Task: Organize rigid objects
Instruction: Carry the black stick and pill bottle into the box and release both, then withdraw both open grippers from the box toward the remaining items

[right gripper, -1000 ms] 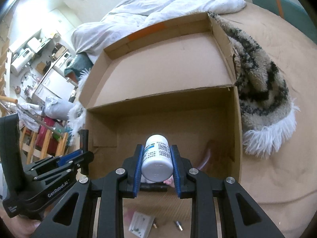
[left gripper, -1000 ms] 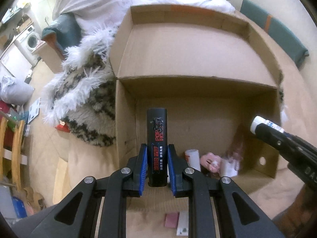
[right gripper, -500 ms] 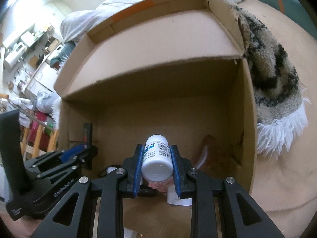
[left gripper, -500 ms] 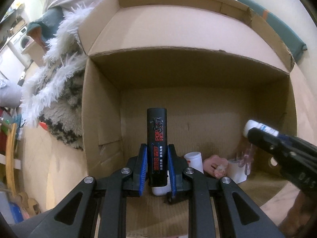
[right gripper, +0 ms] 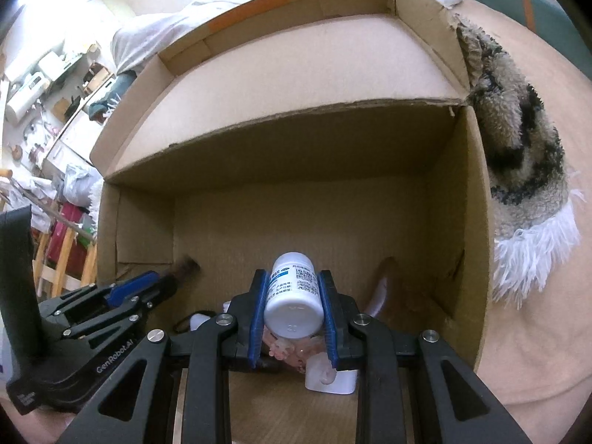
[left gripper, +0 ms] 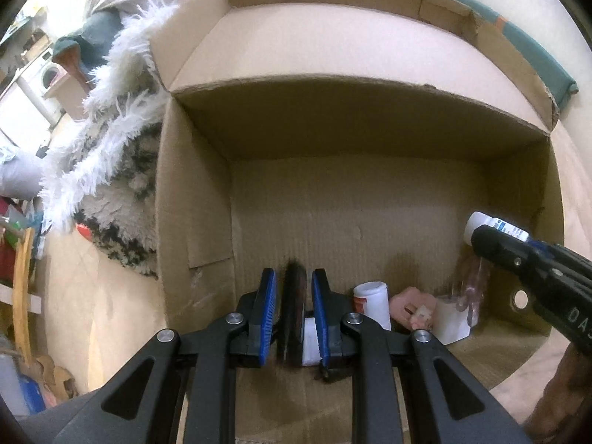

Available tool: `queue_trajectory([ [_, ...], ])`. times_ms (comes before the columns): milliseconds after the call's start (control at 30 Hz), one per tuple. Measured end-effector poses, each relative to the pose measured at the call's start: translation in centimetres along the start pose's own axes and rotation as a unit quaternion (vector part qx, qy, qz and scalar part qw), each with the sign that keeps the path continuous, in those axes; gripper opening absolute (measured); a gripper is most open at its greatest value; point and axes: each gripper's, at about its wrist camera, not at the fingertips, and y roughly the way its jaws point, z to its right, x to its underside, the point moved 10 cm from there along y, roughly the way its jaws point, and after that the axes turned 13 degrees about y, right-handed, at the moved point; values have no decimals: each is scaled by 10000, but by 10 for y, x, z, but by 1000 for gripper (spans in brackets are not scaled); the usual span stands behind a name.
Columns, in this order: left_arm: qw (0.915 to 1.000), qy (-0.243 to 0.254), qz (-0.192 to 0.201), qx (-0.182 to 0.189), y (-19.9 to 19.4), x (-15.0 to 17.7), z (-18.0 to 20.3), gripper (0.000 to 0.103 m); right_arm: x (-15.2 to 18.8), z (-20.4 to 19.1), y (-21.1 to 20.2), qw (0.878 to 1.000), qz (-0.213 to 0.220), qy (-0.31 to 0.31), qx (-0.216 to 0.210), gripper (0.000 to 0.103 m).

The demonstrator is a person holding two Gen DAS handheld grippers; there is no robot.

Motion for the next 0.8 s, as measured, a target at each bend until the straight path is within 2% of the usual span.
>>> queue_trajectory([
  [200, 10000, -5, 78, -61, -7, 1, -2, 18, -5, 0, -8, 9998, 167, 64, -99, 28],
  [267, 9999, -22, 88, -48, -9, 2, -1, 23, -7, -1, -10, 9996, 189, 128, -173, 34],
  [300, 9999, -37, 113, -38, -11, 1, -1, 25, -8, -1, -12, 9994, 197, 176, -234, 53],
  [333, 9999, -70, 144, -28, -13, 1, -3, 33, -9, -1, -14, 9990, 215, 229, -312, 74],
  [367, 9997, -150, 205, -22, -17, -1, -6, 46, -8, -3, -16, 9983, 197, 287, -471, 75],
  [400, 9994, -223, 273, -34, -19, -5, -8, 54, -8, -4, -16, 9978, 124, 341, -548, 75],
  [467, 9984, -307, 471, 38, -27, -10, -9, 60, -7, -4, -17, 9973, 58, 396, -611, 75],
  [567, 9978, -281, 589, -136, -35, -13, -13, 62, -6, -4, -18, 9973, 80, 409, -612, 75],
  [800, 9977, -384, 544, -78, -42, -14, -12, 62, -8, -3, -23, 9969, 146, 432, -634, 75],
])
